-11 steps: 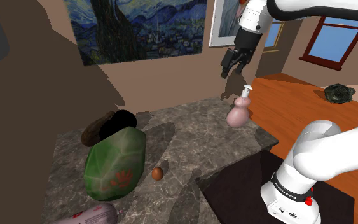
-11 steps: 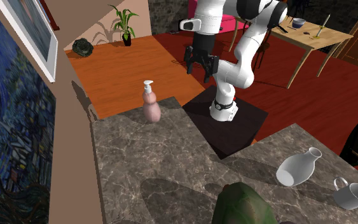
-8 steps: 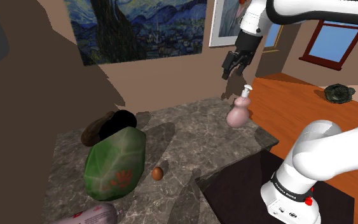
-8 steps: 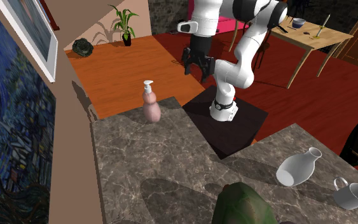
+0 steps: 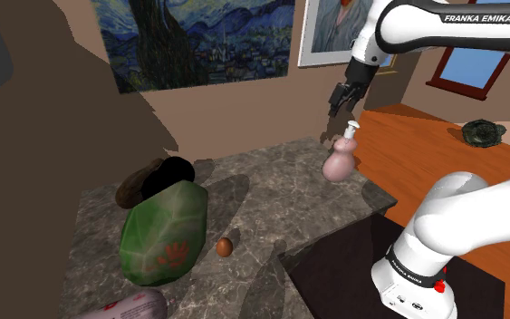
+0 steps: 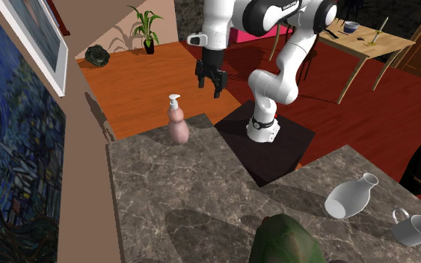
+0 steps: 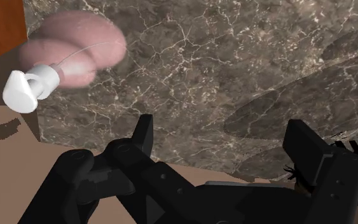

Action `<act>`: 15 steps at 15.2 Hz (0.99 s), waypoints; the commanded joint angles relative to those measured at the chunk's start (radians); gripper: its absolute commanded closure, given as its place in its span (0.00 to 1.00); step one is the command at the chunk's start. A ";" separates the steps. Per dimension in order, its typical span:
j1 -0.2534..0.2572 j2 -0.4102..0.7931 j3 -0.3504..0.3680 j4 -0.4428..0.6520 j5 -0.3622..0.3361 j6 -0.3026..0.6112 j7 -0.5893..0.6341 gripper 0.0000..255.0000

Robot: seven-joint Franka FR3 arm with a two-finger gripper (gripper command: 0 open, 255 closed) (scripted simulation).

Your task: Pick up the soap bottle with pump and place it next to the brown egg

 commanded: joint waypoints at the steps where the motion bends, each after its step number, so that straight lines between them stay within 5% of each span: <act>1: -0.016 0.020 -0.042 -0.016 -0.026 0.037 -0.043 0.00; 15: -0.077 0.280 -0.342 0.023 -0.129 0.281 -0.331 0.00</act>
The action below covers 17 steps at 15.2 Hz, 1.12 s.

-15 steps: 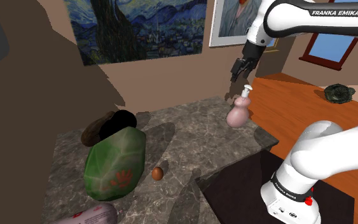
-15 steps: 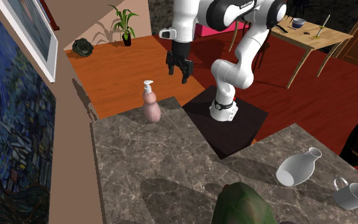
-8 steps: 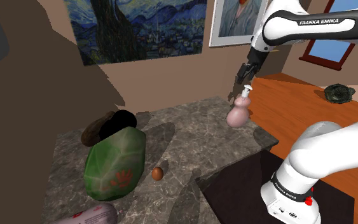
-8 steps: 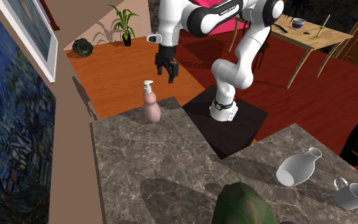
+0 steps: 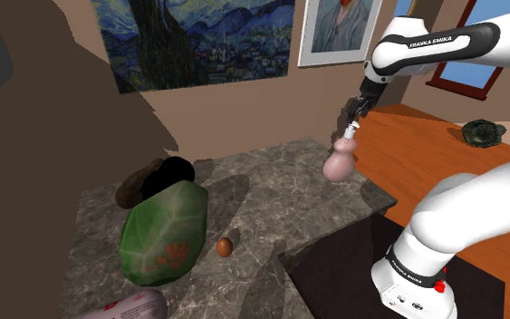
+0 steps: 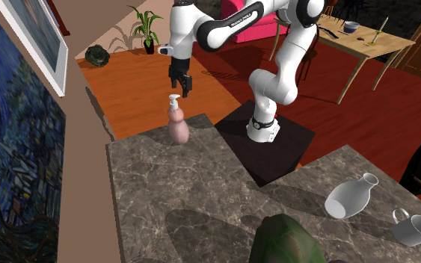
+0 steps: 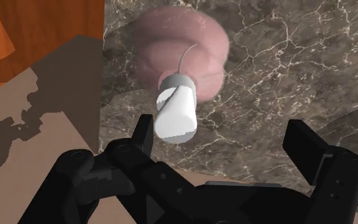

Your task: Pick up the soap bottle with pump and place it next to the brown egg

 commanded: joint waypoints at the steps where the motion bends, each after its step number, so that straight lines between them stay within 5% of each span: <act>1: 0.002 0.057 -0.048 0.020 0.001 0.042 -0.046 0.00; 9: 0.014 0.124 -0.086 -0.033 0.013 0.161 -0.068 0.00; 17: 0.014 0.125 -0.086 -0.033 0.013 0.161 -0.068 0.00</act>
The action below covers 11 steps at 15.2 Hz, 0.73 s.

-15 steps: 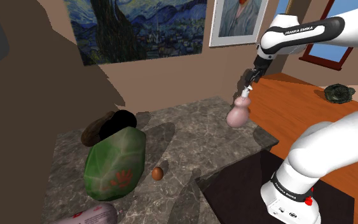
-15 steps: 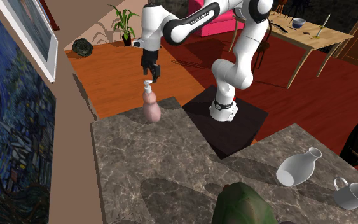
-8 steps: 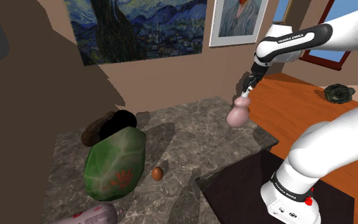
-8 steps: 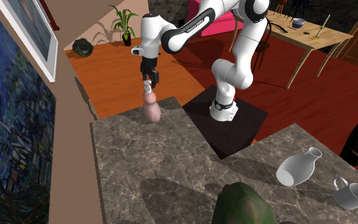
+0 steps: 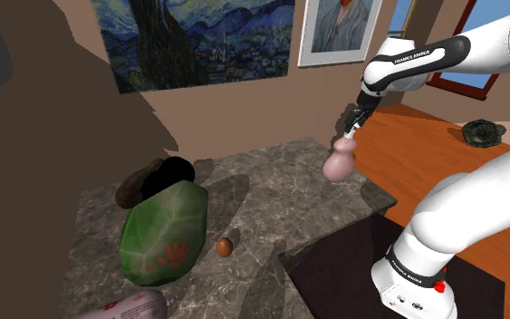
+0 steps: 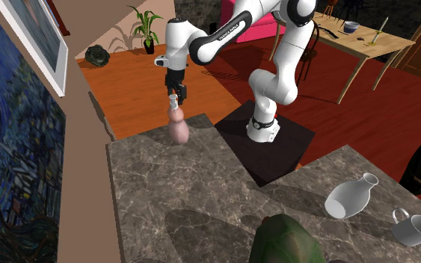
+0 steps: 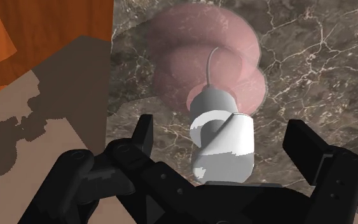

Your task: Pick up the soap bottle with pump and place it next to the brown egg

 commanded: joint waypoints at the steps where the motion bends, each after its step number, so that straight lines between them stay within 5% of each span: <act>1: 0.000 0.000 0.000 0.000 0.000 0.000 0.000 1.00; 11: -0.001 -0.006 0.004 0.009 -0.001 -0.015 0.002 1.00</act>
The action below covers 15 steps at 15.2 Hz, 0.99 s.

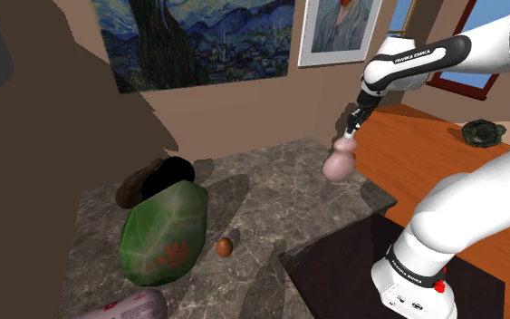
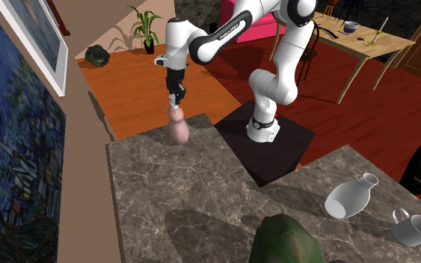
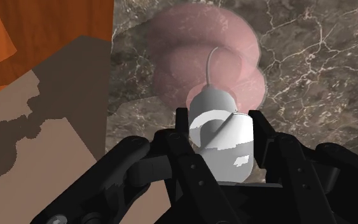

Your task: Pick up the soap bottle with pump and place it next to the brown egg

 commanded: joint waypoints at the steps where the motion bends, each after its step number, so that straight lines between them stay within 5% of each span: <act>1: 0.000 -0.008 0.006 0.016 0.000 -0.023 0.003 1.00; 15: 0.001 -0.052 0.046 0.169 0.005 -0.220 0.018 1.00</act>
